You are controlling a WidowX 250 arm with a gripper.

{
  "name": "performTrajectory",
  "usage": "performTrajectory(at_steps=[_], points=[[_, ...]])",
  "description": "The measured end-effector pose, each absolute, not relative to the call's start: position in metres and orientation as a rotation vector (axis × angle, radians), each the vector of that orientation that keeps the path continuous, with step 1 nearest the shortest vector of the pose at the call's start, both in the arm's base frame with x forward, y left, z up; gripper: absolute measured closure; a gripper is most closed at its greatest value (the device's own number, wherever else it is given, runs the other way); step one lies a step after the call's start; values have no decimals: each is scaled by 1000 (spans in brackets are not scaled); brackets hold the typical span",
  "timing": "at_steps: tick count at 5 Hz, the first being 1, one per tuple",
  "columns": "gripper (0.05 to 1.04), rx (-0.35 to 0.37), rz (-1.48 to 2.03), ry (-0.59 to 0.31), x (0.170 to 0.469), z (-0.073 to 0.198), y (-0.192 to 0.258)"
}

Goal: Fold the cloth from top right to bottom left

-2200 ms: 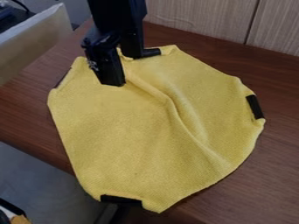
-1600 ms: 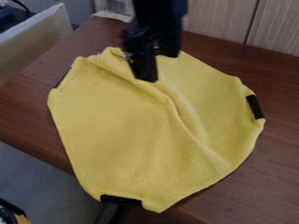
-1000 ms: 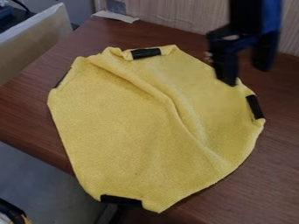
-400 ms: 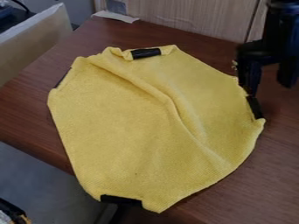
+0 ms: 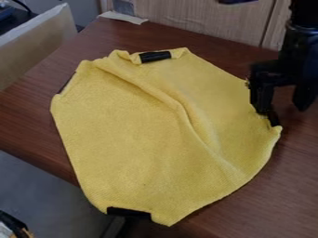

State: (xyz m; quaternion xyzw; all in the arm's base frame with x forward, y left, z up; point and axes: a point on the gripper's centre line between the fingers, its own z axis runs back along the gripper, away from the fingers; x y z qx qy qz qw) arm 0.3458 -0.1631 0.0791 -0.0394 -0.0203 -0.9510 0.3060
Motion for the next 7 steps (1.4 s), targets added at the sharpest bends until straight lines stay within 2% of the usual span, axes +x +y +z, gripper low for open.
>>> performTrajectory(at_steps=[1,3,4,5,6,7], points=[[121,-130,-2539,-68,346,72,-167],[688,-94,-2554,-24,345,72,-170],[898,-91,-2564,-11,343,72,-170],[1001,-88,-2560,-11,343,73,-170],[1016,-75,-2562,-7,341,79,-167],[1016,-33,-2565,-34,339,97,-162]])
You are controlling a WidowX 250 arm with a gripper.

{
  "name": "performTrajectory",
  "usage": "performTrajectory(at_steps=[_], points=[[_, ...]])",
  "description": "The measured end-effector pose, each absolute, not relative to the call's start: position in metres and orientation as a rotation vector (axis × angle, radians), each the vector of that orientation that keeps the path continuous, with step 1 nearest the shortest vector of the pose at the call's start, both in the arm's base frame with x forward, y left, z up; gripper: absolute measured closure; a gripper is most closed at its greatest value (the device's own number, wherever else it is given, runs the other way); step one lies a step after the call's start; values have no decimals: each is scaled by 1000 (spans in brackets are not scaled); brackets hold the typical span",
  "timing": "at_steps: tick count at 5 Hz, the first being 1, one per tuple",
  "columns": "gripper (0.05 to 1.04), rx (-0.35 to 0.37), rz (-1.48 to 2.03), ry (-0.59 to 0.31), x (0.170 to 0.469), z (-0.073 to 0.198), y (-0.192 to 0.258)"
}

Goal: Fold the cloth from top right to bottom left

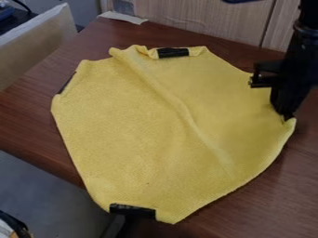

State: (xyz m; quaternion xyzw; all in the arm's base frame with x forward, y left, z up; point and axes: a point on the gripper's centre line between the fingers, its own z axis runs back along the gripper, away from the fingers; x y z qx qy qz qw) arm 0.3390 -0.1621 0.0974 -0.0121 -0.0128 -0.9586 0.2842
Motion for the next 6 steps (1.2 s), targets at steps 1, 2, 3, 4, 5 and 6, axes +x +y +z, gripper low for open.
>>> performTrajectory(at_steps=[1,2,3,4,5,6], points=[[1016,17,-2532,-60,334,118,-140],[1016,44,-2495,-61,322,131,-116],[1016,43,-2418,-77,306,135,-79],[1016,29,-2360,-91,288,128,-50],[1016,-5,-2329,-91,268,118,-31],[998,-45,-2320,-103,253,100,-20]])
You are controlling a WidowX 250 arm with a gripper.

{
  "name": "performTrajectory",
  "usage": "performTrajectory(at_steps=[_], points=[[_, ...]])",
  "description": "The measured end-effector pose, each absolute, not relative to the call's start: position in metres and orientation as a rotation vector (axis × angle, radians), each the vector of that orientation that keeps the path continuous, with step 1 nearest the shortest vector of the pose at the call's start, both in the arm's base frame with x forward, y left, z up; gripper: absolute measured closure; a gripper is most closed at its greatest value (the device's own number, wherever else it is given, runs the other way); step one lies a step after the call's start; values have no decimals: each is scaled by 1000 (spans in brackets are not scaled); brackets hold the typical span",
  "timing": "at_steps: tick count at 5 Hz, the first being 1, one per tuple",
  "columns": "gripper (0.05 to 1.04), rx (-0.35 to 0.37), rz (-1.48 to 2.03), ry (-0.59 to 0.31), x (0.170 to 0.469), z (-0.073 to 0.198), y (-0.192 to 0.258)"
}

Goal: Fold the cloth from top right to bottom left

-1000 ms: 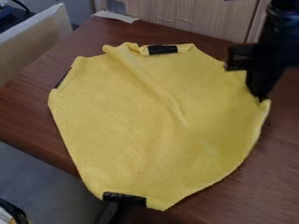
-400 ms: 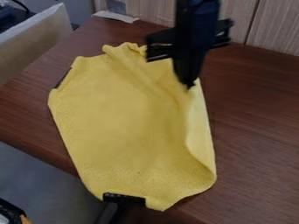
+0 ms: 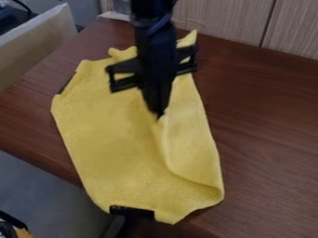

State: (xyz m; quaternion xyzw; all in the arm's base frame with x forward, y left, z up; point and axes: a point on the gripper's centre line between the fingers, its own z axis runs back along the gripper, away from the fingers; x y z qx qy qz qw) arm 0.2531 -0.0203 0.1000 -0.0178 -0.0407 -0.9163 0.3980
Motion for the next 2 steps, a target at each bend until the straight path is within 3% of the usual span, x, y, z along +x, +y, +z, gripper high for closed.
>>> performTrajectory(at_steps=[1,2], points=[[860,-69,-2282,-98,245,90,-11],[602,-89,-2240,-107,246,87,-2]])
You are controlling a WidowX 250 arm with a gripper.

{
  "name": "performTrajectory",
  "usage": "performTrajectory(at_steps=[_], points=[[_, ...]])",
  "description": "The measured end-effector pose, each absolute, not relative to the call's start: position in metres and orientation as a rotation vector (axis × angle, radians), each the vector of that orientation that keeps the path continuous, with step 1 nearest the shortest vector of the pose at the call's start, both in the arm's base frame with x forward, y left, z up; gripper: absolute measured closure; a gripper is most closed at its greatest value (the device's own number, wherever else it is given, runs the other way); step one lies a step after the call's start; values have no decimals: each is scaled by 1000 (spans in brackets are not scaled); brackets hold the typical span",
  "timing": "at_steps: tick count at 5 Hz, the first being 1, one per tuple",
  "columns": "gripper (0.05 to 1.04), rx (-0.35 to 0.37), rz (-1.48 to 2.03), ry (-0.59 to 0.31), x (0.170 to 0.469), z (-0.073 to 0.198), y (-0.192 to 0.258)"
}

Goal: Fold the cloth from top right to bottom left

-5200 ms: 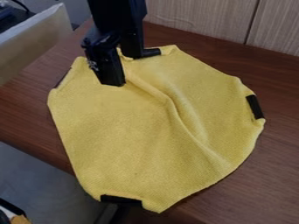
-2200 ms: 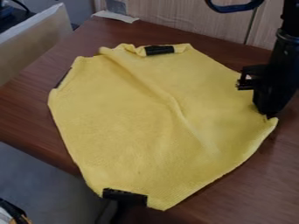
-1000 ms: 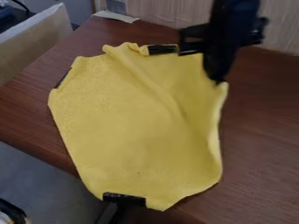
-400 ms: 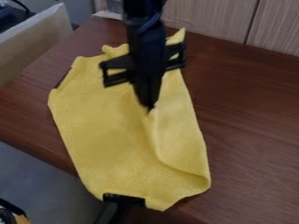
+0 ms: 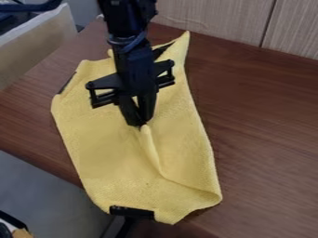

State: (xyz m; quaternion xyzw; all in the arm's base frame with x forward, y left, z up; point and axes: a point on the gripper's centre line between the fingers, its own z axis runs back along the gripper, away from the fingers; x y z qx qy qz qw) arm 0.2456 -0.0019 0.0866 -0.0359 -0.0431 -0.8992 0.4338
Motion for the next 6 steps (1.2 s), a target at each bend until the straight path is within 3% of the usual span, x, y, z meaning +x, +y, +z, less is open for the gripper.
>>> performTrajectory(at_steps=[1,2,3,5,6], points=[[288,-97,-2230,-105,245,87,-2],[80,-98,-2229,-101,246,90,-1],[79,-102,-2234,-97,245,91,-1],[83,-18,-2287,-149,253,134,-12],[83,-16,-2308,-170,258,148,-19]])
